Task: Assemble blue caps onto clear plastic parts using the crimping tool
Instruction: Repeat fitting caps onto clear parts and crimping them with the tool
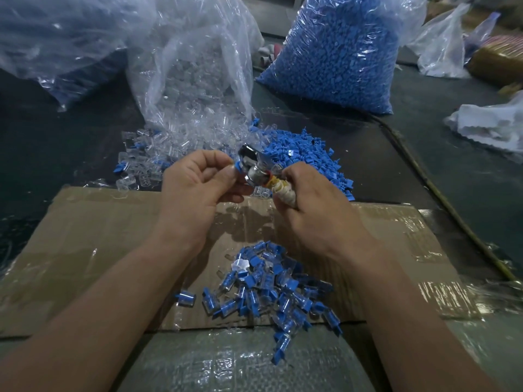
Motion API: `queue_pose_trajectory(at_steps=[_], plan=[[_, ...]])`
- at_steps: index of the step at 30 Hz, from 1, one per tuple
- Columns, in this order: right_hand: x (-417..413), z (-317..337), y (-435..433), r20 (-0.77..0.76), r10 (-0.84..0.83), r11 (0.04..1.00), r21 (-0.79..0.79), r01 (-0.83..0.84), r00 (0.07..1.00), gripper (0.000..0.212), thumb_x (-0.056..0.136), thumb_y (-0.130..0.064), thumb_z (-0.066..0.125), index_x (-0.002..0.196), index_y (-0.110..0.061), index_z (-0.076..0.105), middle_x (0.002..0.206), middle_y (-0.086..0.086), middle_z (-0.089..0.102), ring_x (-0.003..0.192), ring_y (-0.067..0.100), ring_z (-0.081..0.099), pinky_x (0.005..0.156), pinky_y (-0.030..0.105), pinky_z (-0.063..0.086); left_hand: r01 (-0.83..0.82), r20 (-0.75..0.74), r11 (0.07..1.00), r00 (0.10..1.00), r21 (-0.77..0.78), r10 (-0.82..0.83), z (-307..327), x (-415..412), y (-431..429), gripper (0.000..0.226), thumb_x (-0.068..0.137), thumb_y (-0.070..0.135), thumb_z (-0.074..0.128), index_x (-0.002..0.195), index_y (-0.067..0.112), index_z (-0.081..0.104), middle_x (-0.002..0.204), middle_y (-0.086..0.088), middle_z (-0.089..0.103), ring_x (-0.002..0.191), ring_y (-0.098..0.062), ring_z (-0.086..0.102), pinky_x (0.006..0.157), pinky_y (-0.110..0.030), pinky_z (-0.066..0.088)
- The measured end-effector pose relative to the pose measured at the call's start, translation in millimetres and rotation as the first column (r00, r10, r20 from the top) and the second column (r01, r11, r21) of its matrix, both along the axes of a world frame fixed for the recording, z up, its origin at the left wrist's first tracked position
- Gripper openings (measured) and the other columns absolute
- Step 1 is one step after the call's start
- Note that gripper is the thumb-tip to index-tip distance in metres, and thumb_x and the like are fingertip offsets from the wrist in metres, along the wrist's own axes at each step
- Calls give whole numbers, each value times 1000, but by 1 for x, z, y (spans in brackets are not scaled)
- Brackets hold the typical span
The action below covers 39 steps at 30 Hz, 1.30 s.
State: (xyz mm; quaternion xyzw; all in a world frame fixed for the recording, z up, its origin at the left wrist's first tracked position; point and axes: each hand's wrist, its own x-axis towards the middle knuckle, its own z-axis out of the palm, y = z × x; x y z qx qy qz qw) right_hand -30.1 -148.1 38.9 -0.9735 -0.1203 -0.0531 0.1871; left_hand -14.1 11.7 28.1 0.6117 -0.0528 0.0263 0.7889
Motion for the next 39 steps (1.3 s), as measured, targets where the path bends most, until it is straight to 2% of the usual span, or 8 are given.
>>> queue_pose_trajectory(at_steps=[8,12,16,21,27,31,34,39], plan=[[2,-3,0,-38,22,1000,5,-22,999,18,90,-30,49,93,-27,32,79,-16,34,69,-2,33,57,14,20,-16,-11,1000,1000,4,16,-2,0,0,15,84,-3,55,78,11,57,64,-1,70,57,-12,66,51,-18,51],[3,-4,0,-43,25,1000,-13,-26,999,16,89,-34,47,93,-28,32,79,-12,37,69,4,35,59,24,25,-43,-11,999,999,27,43,-2,-2,-2,13,85,-4,54,80,9,56,62,0,69,55,-11,65,53,-20,54],[5,-3,2,-37,30,999,-20,-31,999,17,89,-31,48,88,-28,32,74,-17,34,66,-3,33,56,16,21,-71,-3,995,997,72,71,-1,-3,-2,15,85,-4,54,80,10,56,60,2,68,55,-11,65,55,-22,54],[4,-1,5,-36,30,1000,8,-30,999,18,86,-35,49,84,-27,33,72,-18,34,64,-4,32,54,16,20,-88,-1,988,996,129,88,0,-5,-2,14,87,-1,53,81,11,56,65,0,68,57,-14,65,56,-25,55],[5,-1,5,-46,21,1000,5,-21,999,20,84,-33,54,83,-27,34,72,-18,35,65,-4,33,55,16,23,-102,17,981,995,164,101,0,-6,-3,13,87,0,54,81,11,56,62,2,68,54,-9,64,51,-17,52],[5,1,7,-59,21,1000,5,-21,998,16,80,-36,46,83,-27,34,71,-17,35,64,-3,33,55,16,22,-114,19,979,993,170,112,-1,-5,-2,15,87,0,54,80,13,56,66,-1,67,54,-8,64,52,-17,51],[5,0,7,-32,8,999,-34,-9,999,19,86,-27,51,84,-26,33,69,-16,33,61,-2,30,54,15,21,-122,6,977,992,176,123,-1,-5,-2,15,87,0,54,81,14,57,69,-2,67,56,-10,64,52,-18,52],[4,-3,8,-1,-6,999,-32,6,1000,19,85,-22,54,85,-25,35,69,-16,33,61,-3,31,53,16,21,-133,24,974,991,186,131,0,-6,-2,14,87,1,54,81,13,57,64,3,69,55,-10,65,53,-20,54]])
